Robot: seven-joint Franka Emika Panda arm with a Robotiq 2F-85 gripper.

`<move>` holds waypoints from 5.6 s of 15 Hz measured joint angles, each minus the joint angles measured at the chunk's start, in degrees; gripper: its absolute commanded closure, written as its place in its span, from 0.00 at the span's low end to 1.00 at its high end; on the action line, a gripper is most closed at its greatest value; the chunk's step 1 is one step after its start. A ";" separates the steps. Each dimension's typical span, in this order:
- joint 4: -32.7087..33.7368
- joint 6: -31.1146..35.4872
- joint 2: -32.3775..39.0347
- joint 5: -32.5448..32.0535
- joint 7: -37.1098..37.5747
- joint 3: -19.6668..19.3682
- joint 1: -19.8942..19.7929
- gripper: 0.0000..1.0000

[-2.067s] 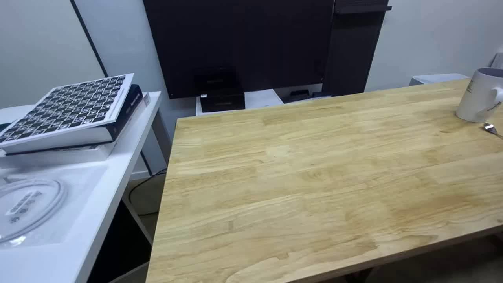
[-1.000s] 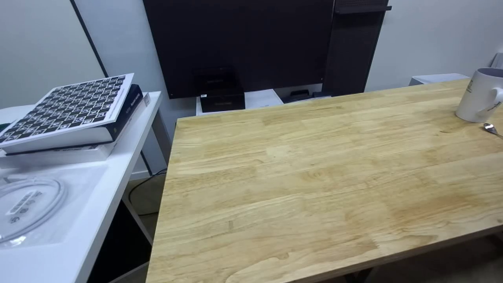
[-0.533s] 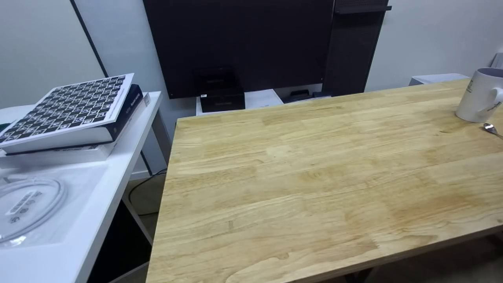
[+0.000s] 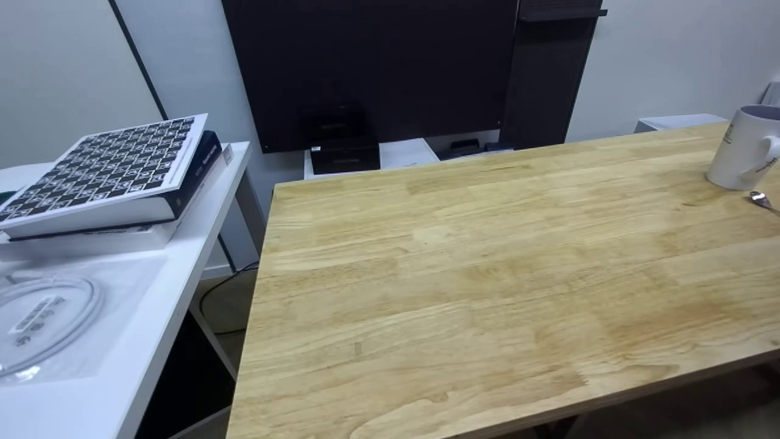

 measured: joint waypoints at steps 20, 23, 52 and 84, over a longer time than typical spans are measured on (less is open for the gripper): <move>0.60 16.47 30.06 -6.83 -0.51 -3.06 -5.01 0.00; 0.65 16.47 30.05 -6.84 -0.51 -3.07 -5.01 0.00; 6.78 43.01 58.69 -1.94 0.57 -3.51 0.01 0.00; 9.03 44.32 63.98 1.11 0.58 -2.76 0.20 0.07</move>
